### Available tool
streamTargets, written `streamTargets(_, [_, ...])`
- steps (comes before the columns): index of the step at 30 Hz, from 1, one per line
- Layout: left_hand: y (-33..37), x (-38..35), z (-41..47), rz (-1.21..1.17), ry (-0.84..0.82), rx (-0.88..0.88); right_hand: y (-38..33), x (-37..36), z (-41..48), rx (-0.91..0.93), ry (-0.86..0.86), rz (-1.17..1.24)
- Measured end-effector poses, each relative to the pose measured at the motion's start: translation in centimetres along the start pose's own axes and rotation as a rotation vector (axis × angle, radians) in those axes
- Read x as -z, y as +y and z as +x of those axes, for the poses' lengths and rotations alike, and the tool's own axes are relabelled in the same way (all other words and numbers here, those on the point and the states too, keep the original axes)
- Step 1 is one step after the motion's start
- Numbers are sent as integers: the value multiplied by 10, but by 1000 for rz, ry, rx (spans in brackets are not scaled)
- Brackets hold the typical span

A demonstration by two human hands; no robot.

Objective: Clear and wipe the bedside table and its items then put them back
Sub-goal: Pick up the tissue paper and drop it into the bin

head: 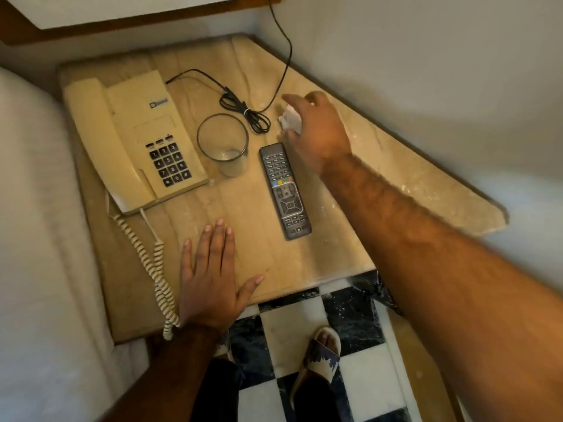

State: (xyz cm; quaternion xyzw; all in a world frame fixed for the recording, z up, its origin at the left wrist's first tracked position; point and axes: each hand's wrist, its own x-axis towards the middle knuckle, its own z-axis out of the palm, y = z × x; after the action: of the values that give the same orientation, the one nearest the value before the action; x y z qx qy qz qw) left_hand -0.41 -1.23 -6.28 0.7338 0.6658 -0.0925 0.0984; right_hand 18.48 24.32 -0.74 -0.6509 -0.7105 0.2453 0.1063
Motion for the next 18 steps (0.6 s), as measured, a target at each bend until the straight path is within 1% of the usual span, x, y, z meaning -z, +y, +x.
streamTargets(2, [0,0,0,0,1,1,4,-5,8,-17,-25,-99])
streamTargets(3, [-1,-1,0,0,4,0,8,-3,5,-55,3,-79])
streamTargets(5, [-1,-2,0,-2,15,-3,23,10,-18,-139,119,40])
streamTargets(8, [-1,-3,-1,-8,21,7,52,47,-93,-245,298,225])
streamTargets(10, [0,-3,-1,-14,20,5,82,65,-161,-380,350,274])
streamTargets(13, [0,-4,0,-22,44,10,146,63,-255,-662,337,188])
streamTargets(15, [1,-5,0,-20,76,10,185,51,-293,-816,299,170])
streamTargets(18, [1,-6,0,-27,107,13,225,38,-311,-877,158,172])
